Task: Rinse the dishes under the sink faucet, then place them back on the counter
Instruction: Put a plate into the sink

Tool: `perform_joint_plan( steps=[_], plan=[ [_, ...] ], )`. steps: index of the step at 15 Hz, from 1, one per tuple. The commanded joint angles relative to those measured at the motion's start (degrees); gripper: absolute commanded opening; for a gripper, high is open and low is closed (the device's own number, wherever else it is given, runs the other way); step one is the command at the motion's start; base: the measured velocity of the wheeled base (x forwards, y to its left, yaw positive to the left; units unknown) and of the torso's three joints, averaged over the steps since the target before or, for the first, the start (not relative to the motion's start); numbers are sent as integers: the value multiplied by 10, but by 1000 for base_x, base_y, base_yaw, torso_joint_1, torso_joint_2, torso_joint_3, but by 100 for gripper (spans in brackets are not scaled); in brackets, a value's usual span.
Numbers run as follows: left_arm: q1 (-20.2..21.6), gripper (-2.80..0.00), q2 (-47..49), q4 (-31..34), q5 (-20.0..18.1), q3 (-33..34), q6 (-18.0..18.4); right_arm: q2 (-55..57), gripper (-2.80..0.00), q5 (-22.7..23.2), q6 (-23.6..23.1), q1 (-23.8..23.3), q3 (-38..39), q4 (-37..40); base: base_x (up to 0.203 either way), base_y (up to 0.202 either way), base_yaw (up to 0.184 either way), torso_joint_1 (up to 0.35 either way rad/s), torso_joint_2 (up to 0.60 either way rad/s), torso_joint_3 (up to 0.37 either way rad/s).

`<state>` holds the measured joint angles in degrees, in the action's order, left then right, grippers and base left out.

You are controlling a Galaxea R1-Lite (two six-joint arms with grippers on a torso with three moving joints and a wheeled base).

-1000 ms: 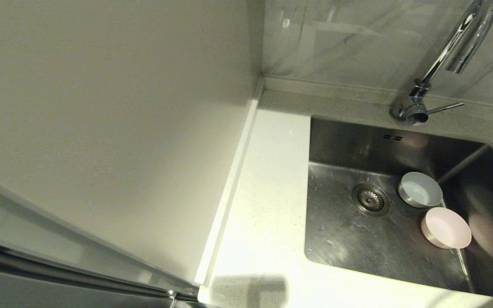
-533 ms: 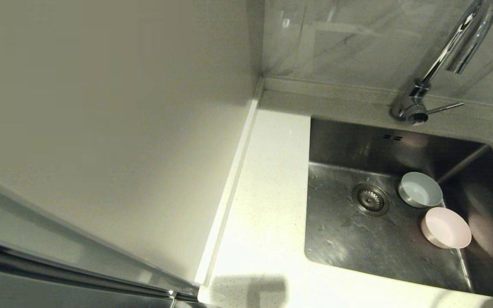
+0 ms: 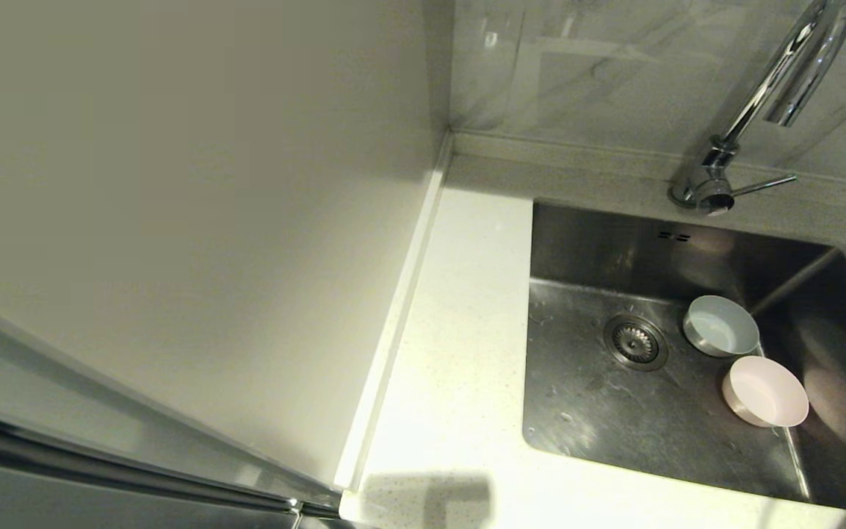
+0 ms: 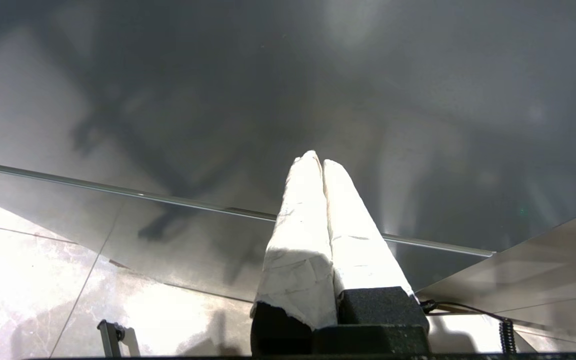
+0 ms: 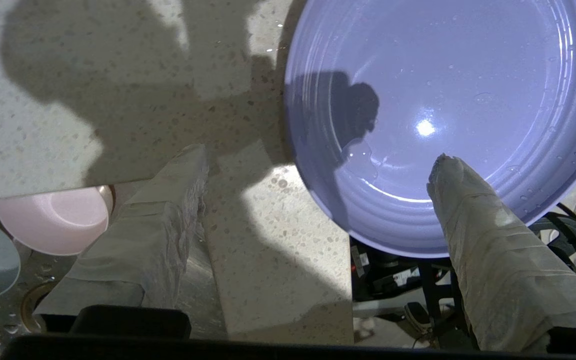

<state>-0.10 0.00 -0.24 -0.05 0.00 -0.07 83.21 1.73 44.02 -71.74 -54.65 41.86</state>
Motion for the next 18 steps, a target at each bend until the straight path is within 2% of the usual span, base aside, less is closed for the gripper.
perform_joint_plan(
  steps=[1, 8, 10, 18],
  plan=[
    [0, -280, 0, 0, 0, 2, 0, 28, 0, 6, 3, -10, -5, 2, 0, 0, 0, 0, 0, 0],
    [0, -280, 0, 0, 0, 2, 0, 77, 0, 9, -3, -33, 0, 2, 0, 0, 0, 0, 0, 0],
    [0, -280, 0, 0, 0, 2, 0, 83, 0, 12, -18, -39, 6, 2, 0, 0, 0, 0, 0, 0],
    [0, -280, 0, 0, 0, 2, 0, 113, 0, 93, -87, -54, 28, -18, 0, 0, 0, 0, 0, 0]
  ],
)
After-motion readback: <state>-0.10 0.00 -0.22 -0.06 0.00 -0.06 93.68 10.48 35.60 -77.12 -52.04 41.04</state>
